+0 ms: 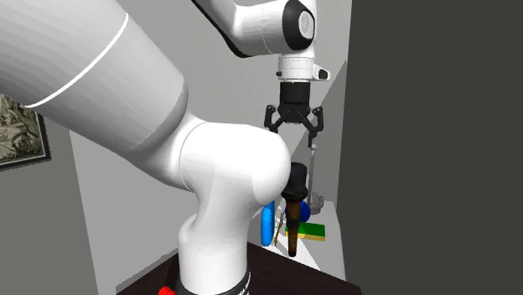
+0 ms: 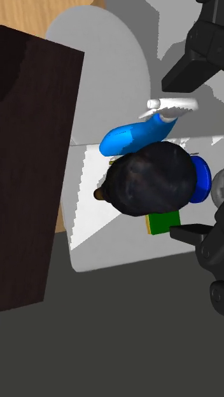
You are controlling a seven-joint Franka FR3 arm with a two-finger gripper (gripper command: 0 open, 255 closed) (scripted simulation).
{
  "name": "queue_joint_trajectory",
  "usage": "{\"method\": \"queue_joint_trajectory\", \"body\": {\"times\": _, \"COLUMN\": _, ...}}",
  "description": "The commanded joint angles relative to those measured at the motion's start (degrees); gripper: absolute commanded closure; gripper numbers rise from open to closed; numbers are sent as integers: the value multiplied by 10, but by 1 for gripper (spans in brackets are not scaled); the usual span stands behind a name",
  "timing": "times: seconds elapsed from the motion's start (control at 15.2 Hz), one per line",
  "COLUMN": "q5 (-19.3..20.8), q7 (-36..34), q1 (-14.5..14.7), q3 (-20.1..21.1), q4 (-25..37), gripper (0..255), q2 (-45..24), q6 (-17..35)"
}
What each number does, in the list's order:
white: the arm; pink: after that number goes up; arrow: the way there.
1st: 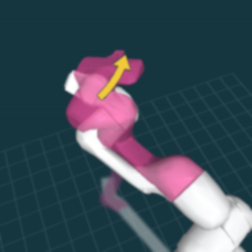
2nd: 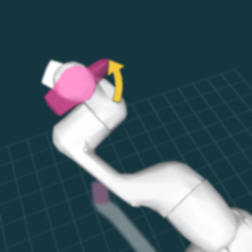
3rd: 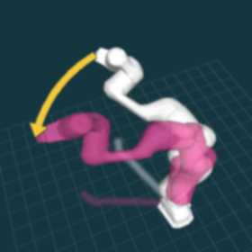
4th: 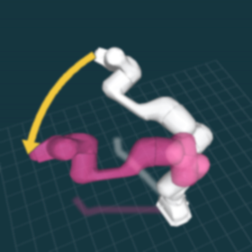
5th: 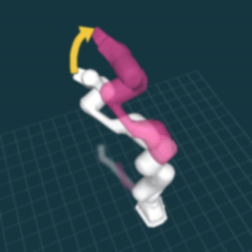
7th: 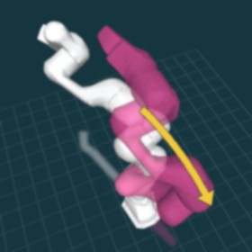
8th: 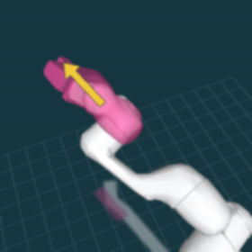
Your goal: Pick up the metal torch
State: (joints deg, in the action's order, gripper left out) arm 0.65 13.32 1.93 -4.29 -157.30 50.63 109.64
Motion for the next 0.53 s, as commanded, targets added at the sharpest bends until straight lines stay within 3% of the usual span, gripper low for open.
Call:
{"method": "queue_joint_trajectory", "body": {"times": 0.0, "q5": 9, "q7": 19, "q1": 4, "q3": -5, "q4": -35, "gripper": 0, "q2": -8, "q6": 54}}
{"method": "queue_joint_trajectory", "body": {"times": 0.13, "q5": 18, "q7": 38, "q1": 6, "q3": -11, "q4": -65, "gripper": 0, "q2": -25, "q6": 110}}
{"method": "queue_joint_trajectory", "body": {"times": 0.46, "q5": 21, "q7": 39, "q1": 6, "q3": -14, "q4": -95, "gripper": 0, "q2": -45, "q6": 159}}
